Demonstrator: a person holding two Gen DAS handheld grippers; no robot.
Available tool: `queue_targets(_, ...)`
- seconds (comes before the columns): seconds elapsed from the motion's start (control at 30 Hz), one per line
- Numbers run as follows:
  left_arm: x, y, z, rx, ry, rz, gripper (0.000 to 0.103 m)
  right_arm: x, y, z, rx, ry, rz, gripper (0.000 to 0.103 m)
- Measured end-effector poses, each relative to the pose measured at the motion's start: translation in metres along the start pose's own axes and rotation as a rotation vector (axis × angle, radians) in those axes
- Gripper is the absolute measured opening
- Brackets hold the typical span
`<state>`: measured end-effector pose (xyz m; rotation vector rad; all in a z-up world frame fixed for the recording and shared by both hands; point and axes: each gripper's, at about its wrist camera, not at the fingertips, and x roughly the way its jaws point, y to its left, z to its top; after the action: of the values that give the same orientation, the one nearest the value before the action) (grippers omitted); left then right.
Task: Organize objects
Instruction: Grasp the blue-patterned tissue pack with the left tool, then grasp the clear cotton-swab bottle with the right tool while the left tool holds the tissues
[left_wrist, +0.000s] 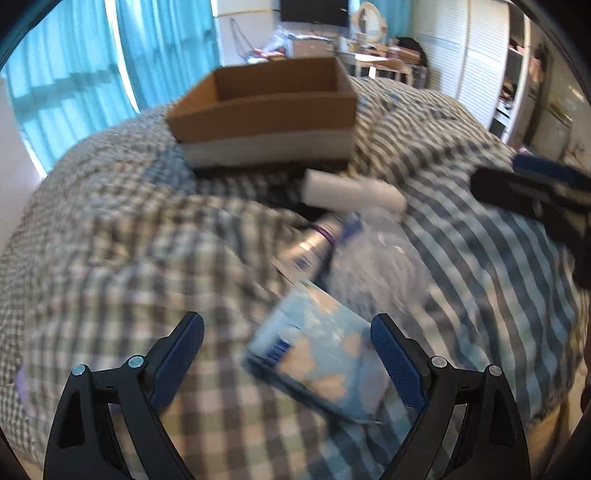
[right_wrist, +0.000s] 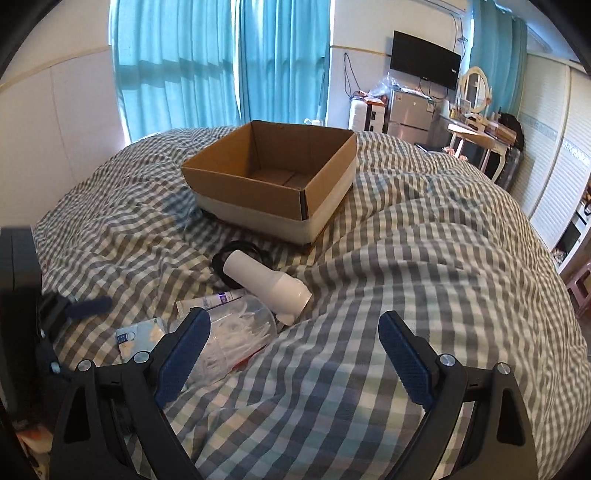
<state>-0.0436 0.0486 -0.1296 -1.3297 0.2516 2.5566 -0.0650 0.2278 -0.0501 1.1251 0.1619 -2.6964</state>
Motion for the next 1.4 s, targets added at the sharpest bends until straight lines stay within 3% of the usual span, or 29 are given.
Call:
queue_targets(0.07, 0.005, -0.004, -0.001, 0.027, 0.011, -0.016, 0.1, 0.001, -0.001, 0.0, 0.019, 0.009, 0.021, 0.093)
queue_targets(0.4, 0.01, -0.013, -0.005, 0.065, 0.026, -0.04, 0.1, 0.0, -0.004, -0.004, 0.049, 0.018, 0.029, 0.093)
queue_targets(0.43, 0.01, -0.015, -0.006, 0.072, 0.025, -0.043, 0.099, 0.0, -0.004, -0.004, 0.049, 0.018, 0.029, 0.093)
queue_targets(0.53, 0.008, -0.018, -0.008, 0.088, 0.019, -0.058, 0.084, 0.001, -0.004, -0.005, 0.049, 0.02, 0.026, 0.093)
queue_targets(0.67, 0.005, -0.017, -0.007, 0.077, 0.003, -0.042, 0.078, 0.002, -0.004, -0.007, 0.049, 0.025, 0.024, 0.093)
queue_targets(0.93, -0.026, 0.005, 0.004, 0.009, -0.078, -0.012, 0.077, 0.006, 0.006, -0.009, 0.034, 0.027, 0.025, 0.093)
queue_targets(1.2, -0.046, 0.046, 0.015, -0.077, -0.139, 0.103, 0.077, 0.023, 0.034, -0.007, 0.007, 0.058, 0.048, 0.093)
queue_targets(1.4, -0.045, 0.063, 0.013, -0.116, -0.137, 0.138, 0.077, 0.052, 0.061, 0.007, 0.01, 0.073, -0.025, 0.093)
